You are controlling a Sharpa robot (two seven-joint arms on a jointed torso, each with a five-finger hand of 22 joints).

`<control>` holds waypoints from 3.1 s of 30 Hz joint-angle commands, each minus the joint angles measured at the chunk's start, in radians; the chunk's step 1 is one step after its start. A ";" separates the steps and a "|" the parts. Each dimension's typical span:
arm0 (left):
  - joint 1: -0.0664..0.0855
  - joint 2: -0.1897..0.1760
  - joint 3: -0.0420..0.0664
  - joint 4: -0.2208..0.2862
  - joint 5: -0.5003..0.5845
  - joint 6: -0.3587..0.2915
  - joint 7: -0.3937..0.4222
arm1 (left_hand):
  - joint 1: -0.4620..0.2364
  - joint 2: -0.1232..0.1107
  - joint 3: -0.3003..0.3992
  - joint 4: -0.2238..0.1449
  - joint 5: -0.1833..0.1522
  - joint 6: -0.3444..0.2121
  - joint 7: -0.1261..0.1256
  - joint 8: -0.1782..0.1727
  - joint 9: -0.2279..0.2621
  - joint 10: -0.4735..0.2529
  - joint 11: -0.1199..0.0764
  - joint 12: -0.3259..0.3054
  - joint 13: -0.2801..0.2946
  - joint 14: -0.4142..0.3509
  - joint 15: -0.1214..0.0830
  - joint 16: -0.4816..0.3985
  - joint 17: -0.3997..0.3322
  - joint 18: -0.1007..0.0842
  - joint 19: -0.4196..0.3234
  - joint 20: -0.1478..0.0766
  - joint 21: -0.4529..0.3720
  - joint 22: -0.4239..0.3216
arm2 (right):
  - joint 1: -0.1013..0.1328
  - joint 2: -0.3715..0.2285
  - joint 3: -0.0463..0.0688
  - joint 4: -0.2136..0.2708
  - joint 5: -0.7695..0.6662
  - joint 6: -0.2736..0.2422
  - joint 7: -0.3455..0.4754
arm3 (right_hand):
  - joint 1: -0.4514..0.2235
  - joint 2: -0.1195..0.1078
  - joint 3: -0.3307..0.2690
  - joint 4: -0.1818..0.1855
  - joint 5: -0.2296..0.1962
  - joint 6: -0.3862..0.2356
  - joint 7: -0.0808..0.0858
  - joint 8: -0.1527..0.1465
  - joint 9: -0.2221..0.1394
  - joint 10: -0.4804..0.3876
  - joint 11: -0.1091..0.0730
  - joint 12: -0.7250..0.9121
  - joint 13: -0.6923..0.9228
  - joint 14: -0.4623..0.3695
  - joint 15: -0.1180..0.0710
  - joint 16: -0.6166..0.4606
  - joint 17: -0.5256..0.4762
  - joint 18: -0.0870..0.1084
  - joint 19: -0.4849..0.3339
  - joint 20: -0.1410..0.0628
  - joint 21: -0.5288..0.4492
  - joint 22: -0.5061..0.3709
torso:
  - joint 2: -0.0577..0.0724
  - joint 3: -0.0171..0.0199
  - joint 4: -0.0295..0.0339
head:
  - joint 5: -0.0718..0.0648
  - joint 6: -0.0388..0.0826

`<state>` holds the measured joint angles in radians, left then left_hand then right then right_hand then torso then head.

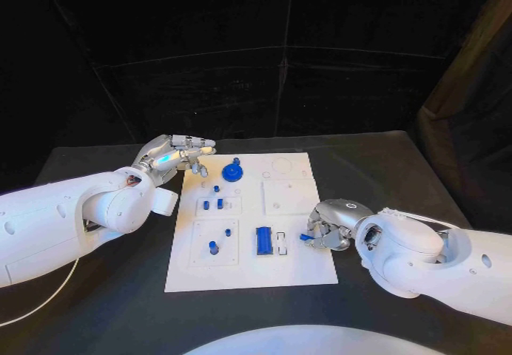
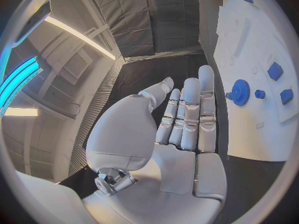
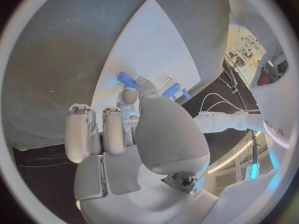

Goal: Assemble the parts on the task board

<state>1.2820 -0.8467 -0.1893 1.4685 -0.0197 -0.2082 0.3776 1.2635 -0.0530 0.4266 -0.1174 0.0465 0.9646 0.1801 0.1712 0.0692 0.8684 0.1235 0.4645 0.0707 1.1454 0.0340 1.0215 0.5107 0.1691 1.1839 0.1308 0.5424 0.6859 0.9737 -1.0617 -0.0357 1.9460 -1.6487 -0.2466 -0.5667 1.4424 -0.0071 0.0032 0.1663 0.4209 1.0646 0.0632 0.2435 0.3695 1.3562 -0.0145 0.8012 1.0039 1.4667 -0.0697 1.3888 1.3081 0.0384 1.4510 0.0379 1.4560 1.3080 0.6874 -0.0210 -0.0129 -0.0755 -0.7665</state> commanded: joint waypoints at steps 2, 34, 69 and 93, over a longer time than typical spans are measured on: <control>0.001 0.000 0.000 0.003 0.002 0.014 0.002 | -0.003 0.002 -0.005 -0.002 0.004 -0.004 0.002 0.004 0.000 -0.009 -0.001 0.006 -0.001 -0.005 0.001 0.007 -0.001 0.013 -0.005 0.001 -0.004 -0.001 | 0.002 -0.001 0.001 0.016 0.141 -0.087 -0.006 | -0.034 -0.016 0.034 0.022 -0.008 0.012 -0.002 -0.003 0.012 0.014 -0.003 0.014 0.009 0.058 -0.009 0.010 0.022 0.001 0.011 -0.002 0.010 0.119 | 0.002 -0.0006 0.0028 | 0.001 -0.003; 0.001 -0.003 0.000 0.009 0.002 0.016 0.001 | -0.001 0.003 -0.005 -0.004 0.004 -0.004 0.002 0.004 0.000 -0.009 -0.001 0.008 -0.001 -0.006 0.001 0.007 -0.002 0.014 -0.005 0.001 -0.004 -0.002 | 0.002 0.102 0.001 -0.028 0.366 -0.162 -0.027 | -0.138 -0.048 0.057 0.093 0.044 0.047 -0.012 -0.003 0.030 0.050 -0.010 0.050 0.040 0.066 -0.015 0.039 0.061 -0.007 0.036 -0.008 0.035 0.153 | 0.002 -0.0001 -0.0012 | 0.010 -0.013; 0.001 -0.005 0.000 0.009 0.002 0.023 -0.004 | 0.001 0.003 -0.005 -0.005 0.004 -0.004 0.002 0.005 0.000 -0.009 -0.001 0.009 -0.001 -0.007 0.001 0.008 -0.003 0.014 -0.005 0.001 -0.005 -0.003 | 0.002 0.129 0.001 -0.055 0.314 -0.091 -0.037 | -0.280 -0.054 -0.122 0.121 -0.208 0.042 -0.004 -0.021 0.068 0.036 0.000 0.016 0.033 0.058 -0.007 0.012 0.029 0.000 0.014 0.000 0.012 0.128 | 0.000 0.0004 -0.0020 | 0.009 -0.017; 0.001 -0.004 0.000 0.007 0.002 0.024 -0.006 | 0.001 0.003 -0.005 -0.005 0.004 -0.004 0.002 0.005 0.000 -0.009 -0.001 0.009 -0.001 -0.007 0.001 0.008 -0.003 0.014 -0.005 0.001 -0.005 -0.003 | 0.002 0.123 0.001 -0.079 0.306 -0.037 -0.006 | -0.185 -0.039 -0.155 0.067 -0.259 0.039 -0.001 -0.028 0.083 0.030 0.002 0.012 0.036 0.058 -0.006 0.007 0.026 0.001 0.011 0.001 0.008 0.125 | 0.002 -0.0001 0.0002 | 0.008 -0.016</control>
<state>1.2814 -0.8507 -0.1900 1.4741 -0.0197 -0.1955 0.3687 1.2635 -0.0530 0.4238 -0.1202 0.0465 0.9646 0.1801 0.1708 0.0692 0.8684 0.1235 0.4685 0.0708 1.1455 0.0341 1.0252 0.5088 0.1690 1.1839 0.1308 0.5424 0.6845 0.9751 -0.9419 -0.0343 1.8731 -1.3362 -0.3052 -0.5839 1.2579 -0.0577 -0.1465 0.2338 0.1659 1.1054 0.0565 0.2196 0.4546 1.3897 -0.0123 0.8155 1.0395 1.4667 -0.0770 1.3993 1.3073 0.0384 1.4638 0.0320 1.4696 1.3074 0.6885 -0.0206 -0.0136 -0.0679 -0.7823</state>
